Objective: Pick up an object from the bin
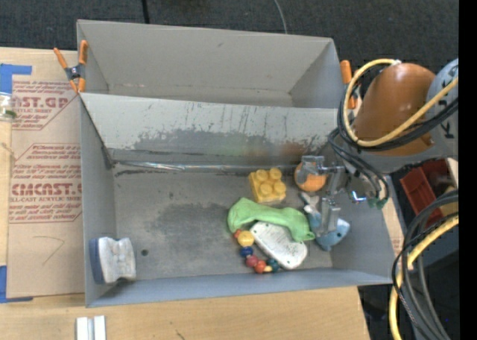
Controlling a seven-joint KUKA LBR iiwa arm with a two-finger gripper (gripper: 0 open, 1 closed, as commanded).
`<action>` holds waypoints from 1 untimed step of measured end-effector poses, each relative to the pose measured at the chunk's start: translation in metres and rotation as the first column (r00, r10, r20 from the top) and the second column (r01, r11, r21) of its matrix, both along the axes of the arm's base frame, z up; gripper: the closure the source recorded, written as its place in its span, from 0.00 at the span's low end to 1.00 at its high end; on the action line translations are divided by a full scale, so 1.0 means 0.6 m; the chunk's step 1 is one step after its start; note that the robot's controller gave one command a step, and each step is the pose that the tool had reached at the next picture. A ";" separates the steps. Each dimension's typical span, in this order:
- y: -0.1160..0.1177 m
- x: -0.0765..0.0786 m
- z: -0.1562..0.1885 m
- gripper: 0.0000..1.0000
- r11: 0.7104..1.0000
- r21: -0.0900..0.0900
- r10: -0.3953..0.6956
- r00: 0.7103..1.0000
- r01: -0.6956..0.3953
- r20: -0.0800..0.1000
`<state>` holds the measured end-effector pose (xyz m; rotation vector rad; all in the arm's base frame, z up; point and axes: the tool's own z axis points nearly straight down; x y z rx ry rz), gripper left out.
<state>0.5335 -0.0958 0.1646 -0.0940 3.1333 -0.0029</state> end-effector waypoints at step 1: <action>0.029 -0.034 -0.090 0.00 0.986 0.000 0.168 0.986 -0.168 -0.003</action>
Offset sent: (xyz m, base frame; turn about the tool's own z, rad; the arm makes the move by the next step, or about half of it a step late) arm -0.0326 0.0321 -0.0946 -0.1555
